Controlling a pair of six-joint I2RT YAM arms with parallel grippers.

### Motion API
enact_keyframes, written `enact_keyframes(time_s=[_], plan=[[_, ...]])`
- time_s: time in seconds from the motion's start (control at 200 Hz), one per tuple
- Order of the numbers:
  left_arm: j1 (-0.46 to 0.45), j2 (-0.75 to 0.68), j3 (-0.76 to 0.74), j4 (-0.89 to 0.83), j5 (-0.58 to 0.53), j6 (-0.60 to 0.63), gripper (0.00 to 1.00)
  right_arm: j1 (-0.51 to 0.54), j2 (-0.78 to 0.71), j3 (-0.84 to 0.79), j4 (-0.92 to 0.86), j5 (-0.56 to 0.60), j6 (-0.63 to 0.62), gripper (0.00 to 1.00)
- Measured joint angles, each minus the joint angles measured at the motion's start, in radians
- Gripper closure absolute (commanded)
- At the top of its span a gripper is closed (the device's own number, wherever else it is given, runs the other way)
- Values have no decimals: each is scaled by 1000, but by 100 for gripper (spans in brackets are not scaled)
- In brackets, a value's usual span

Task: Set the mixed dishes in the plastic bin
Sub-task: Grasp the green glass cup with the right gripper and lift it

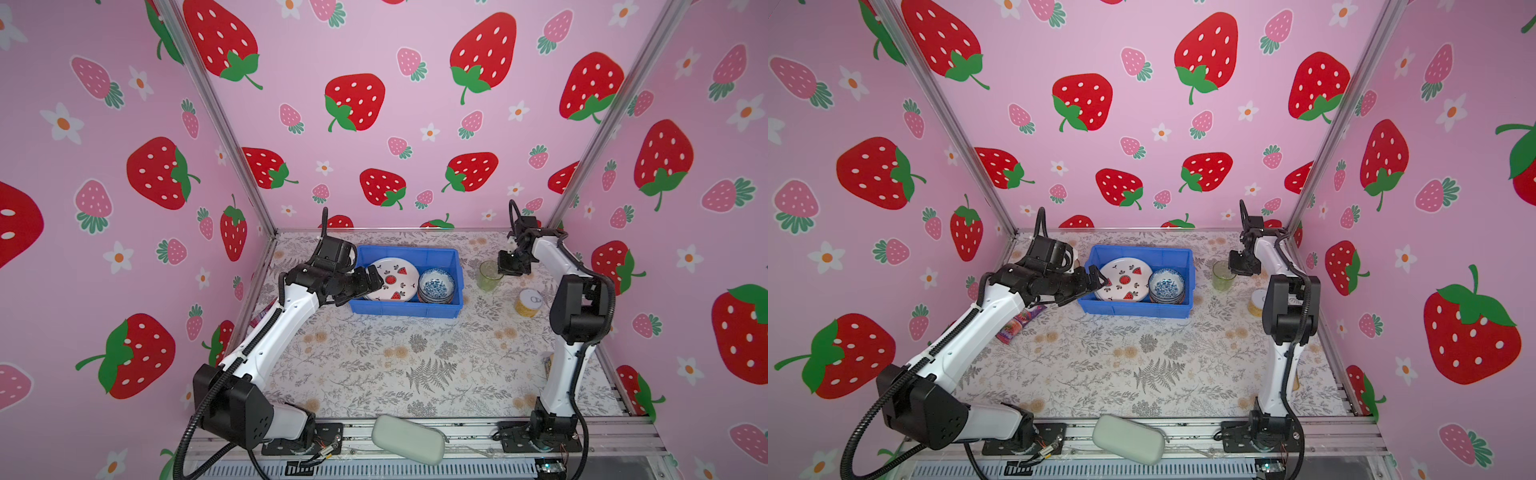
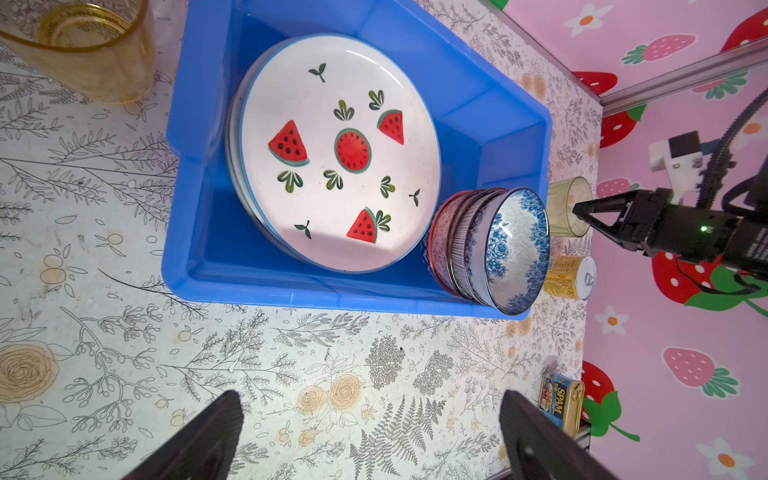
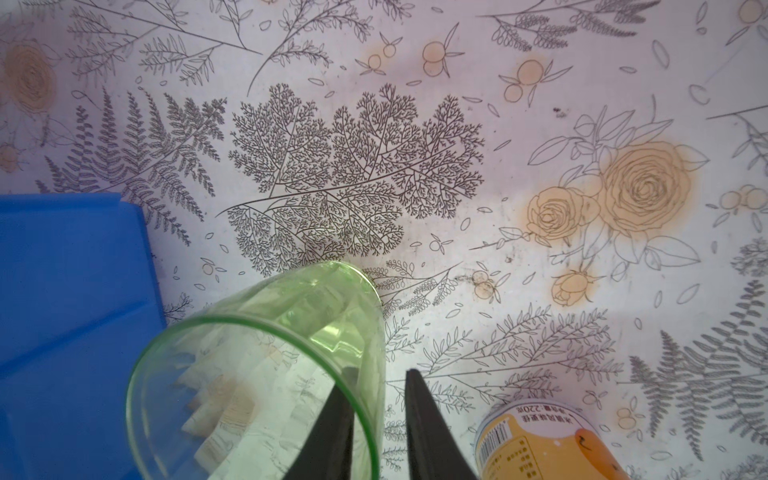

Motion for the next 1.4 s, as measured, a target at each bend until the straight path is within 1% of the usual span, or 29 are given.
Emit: enact_keyframes(time_s=[0.28, 0.375, 0.585, 0.925, 1.176, 1.401], plan=[[10, 25, -2, 3, 19, 0, 1, 0, 0, 5, -2, 3, -5, 90], [10, 32, -2, 3, 23, 0, 1, 1, 1, 18, -8, 6, -8, 93], [11, 35, -2, 3, 38, 0, 1, 2, 1, 41, -22, 15, -19, 94], [13, 36, -2, 3, 44, 15, 1, 8, -29, 106, -112, 39, -33, 94], [25, 36, -2, 3, 45, 27, 1, 30, -97, 234, -202, 42, -35, 94], [36, 36, -2, 0, 44, 27, 1, 90, -98, 403, -282, 28, -37, 93]])
